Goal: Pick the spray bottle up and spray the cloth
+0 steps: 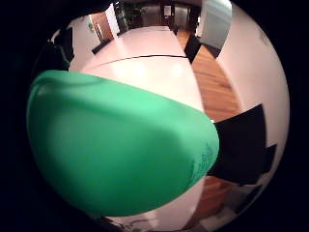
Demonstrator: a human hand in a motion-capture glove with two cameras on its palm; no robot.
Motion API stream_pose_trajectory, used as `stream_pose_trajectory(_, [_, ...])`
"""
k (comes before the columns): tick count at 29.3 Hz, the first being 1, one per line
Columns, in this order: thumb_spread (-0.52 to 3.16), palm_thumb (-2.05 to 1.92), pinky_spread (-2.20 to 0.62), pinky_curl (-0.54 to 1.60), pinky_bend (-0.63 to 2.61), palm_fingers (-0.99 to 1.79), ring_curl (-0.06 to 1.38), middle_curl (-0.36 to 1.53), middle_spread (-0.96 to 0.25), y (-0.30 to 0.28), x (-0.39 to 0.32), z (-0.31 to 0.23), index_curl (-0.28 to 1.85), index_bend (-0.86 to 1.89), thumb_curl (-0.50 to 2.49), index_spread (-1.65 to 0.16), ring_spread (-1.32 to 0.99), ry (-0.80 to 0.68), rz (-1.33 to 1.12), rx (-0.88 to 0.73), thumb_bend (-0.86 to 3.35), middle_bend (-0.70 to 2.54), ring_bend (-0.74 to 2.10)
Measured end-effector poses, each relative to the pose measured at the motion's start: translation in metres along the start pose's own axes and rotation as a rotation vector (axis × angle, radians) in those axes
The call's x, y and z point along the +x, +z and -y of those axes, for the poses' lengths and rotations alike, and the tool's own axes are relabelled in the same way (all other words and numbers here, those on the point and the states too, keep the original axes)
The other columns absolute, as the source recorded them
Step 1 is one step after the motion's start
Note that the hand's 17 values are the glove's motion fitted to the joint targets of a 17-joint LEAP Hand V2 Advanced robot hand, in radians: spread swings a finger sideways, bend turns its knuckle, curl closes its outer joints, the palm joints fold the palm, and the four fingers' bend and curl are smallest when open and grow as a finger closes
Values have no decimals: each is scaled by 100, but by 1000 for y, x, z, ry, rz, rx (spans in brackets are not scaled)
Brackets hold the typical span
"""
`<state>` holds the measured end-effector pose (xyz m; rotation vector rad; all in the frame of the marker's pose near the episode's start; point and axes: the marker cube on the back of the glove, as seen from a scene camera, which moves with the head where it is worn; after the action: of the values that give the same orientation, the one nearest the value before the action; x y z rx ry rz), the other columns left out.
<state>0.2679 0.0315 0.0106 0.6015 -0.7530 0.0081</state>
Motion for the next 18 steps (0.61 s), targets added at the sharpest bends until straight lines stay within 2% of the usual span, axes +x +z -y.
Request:
stream_pose_trajectory(6, [44, 119, -12, 37, 29, 89, 41, 44, -7, 33, -72, 35, 39, 15, 57, -29, -13, -296, -397, -182, 10, 40, 47])
stream_pose_trajectory(9, [42, 120, -12, 38, 28, 89, 42, 45, -7, 39, -85, 41, 39, 15, 58, -29, -13, -345, -532, -189, 8, 39, 46])
stream_pose_trajectory(12, [41, 120, -13, 38, 28, 90, 42, 45, -7, 40, -84, 43, 39, 14, 59, -29, -13, -326, -485, -173, 5, 38, 46])
stream_pose_trajectory(18, [40, 122, -13, 39, 27, 91, 43, 47, -7, 32, -75, 35, 38, 14, 60, -29, -13, -223, -183, -145, 2, 36, 44])
